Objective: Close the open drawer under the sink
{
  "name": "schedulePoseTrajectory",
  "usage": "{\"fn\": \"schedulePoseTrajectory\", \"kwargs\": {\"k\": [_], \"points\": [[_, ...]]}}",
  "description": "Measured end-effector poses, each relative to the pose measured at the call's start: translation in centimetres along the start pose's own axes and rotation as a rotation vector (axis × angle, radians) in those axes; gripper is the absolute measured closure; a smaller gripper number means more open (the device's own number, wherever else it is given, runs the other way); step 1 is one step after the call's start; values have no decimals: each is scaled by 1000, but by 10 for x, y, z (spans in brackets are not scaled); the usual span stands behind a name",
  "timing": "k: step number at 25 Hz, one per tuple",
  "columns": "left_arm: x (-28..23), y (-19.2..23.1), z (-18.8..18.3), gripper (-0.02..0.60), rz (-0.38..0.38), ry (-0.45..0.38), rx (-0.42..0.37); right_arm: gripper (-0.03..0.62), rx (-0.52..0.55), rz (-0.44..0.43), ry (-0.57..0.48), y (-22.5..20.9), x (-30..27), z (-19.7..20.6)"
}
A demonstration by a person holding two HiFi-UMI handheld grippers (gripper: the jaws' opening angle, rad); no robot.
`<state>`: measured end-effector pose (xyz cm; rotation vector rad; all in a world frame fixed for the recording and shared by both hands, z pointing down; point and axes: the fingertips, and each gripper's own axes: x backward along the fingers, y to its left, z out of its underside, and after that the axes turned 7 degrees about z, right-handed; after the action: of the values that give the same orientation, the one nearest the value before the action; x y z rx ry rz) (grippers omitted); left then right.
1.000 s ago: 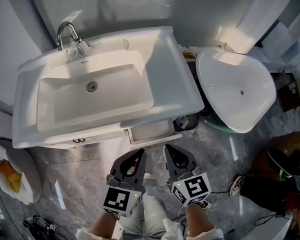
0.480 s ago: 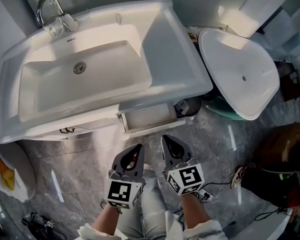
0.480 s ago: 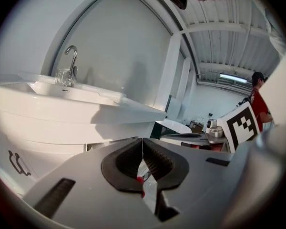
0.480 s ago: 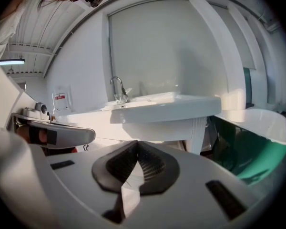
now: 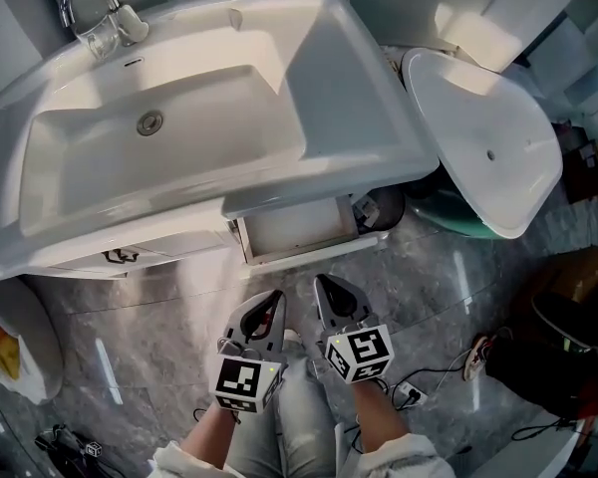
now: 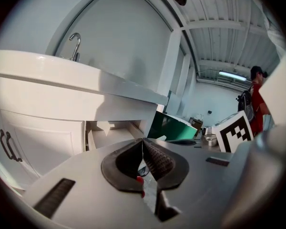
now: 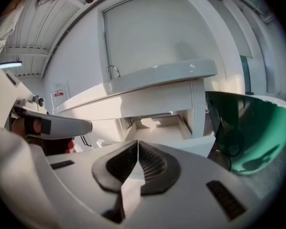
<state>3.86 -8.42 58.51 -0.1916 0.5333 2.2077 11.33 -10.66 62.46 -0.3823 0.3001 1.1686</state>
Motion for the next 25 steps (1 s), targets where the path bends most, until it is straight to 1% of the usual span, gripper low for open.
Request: {"fn": "schedulePoseTrajectory", "kwargs": {"k": [5,7,11,16,19,25], "points": [[-8,7,17,565,-4,12,2,582,-7,-11,27,-1,-17,25],[-10,10,23,565,-9,18,4,571,-11,-13,44,-3,-24,34],[-12,15,33,565,-13,24,6,502,-21,-11,82,-5,-38,52],[-14,20,41,565,-10,22,-11,465,-57,-10,118,-11,-53,74],[-18,23,45,565,-11,28,-14,441,-56,-15,139,-13,-61,85],[-23,28,53,565,-7,39,-8,437,-55,1,161,-15,-79,96]]}}
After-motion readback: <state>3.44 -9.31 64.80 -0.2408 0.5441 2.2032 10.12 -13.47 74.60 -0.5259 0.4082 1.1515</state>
